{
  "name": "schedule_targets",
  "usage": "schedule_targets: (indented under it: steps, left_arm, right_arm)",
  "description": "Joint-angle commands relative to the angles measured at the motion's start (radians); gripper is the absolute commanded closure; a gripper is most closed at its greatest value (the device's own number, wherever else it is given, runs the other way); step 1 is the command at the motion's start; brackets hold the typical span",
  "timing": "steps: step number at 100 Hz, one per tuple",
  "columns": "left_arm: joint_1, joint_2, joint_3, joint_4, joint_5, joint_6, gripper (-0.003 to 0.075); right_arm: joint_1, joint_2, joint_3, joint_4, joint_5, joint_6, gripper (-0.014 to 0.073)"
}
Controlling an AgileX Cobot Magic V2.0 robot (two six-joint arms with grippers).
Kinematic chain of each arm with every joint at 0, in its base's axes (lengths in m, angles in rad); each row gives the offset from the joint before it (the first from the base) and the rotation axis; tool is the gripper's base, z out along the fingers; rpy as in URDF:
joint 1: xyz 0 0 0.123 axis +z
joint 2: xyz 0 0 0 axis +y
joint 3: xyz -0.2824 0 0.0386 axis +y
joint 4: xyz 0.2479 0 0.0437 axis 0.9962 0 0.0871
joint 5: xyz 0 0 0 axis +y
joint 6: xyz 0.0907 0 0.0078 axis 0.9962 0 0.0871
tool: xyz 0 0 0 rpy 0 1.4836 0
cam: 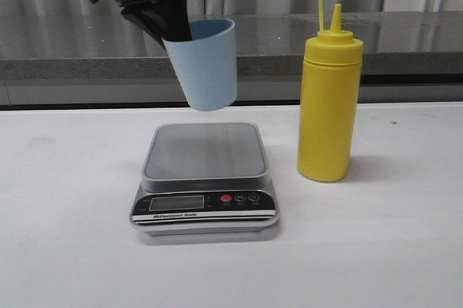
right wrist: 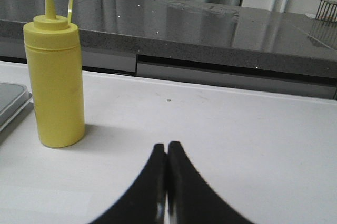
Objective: Pour seasoning into cup on scale with both arms
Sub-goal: 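Carry the cup over the scale and lower it onto the platform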
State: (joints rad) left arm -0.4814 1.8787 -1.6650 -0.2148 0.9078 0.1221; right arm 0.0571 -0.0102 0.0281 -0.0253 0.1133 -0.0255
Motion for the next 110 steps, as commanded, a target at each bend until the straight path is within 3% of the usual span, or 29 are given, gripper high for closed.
schedule_targets:
  steps: [1, 38, 110]
  left_arm:
    - [-0.026, -0.025, -0.047, 0.017, -0.018, -0.013, 0.0738]
    - [-0.041, 0.028, -0.051, 0.108, -0.011, -0.013, 0.0738]
    - [-0.045, 0.075, -0.051, 0.119, -0.005, -0.013, 0.0738]
  right_arm:
    - [-0.007, -0.016, 0.0, 0.001, -0.078, -0.007, 0.0713]
    - [-0.007, -0.016, 0.0, 0.001, -0.078, -0.007, 0.0713]
    - [-0.007, -0.016, 0.0, 0.001, -0.078, -0.007, 0.0713]
